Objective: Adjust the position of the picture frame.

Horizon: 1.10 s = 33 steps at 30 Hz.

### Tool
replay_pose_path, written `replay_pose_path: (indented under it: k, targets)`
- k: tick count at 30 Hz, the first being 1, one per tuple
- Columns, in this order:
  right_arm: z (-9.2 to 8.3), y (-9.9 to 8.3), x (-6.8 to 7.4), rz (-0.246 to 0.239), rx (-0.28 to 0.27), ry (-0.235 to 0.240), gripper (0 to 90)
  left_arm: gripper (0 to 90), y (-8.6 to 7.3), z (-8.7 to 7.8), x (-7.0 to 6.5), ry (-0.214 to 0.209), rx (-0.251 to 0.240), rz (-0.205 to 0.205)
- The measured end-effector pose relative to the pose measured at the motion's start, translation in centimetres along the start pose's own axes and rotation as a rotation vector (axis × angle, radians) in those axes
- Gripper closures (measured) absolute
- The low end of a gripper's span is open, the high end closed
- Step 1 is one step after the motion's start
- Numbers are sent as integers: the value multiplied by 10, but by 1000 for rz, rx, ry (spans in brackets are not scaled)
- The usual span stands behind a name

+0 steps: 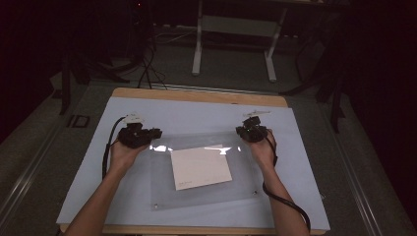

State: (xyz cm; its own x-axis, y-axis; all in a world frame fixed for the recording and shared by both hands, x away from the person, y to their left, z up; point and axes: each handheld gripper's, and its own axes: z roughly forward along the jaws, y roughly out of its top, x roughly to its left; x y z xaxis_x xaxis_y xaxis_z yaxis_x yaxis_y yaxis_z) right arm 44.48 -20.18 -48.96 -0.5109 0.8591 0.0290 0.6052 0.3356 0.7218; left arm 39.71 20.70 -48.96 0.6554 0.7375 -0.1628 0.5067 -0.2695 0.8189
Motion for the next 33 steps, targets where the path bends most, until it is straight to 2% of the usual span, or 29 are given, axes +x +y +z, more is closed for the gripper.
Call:
replay_pose_path:
  k: [3,9,12,20,25,27,29,31,33]
  targets:
    - [-1,-9,-5,20,7,-19,856,801,4,16,8,-9,10,0]
    - [2,-15,-7,19,27,-36,855,791,8,37,23,6,16,-55]
    - [2,-16,-7,12,30,-44,855,789,5,43,23,14,20,-78]
    - [3,-17,-5,-5,47,-48,854,791,-8,44,21,8,48,-97]
    - [0,-21,-1,-5,59,-44,854,791,-10,39,18,-22,75,-75]
    - [1,-23,0,-12,66,-45,854,793,-11,42,19,-19,97,-73]
    - [5,-27,-1,2,78,-40,854,797,-15,47,20,-15,113,-86]
    - [9,-31,-1,12,74,-41,854,796,-19,49,22,-27,90,-103]
    - [9,-33,-1,9,66,-43,853,793,-19,49,21,-21,84,-103]
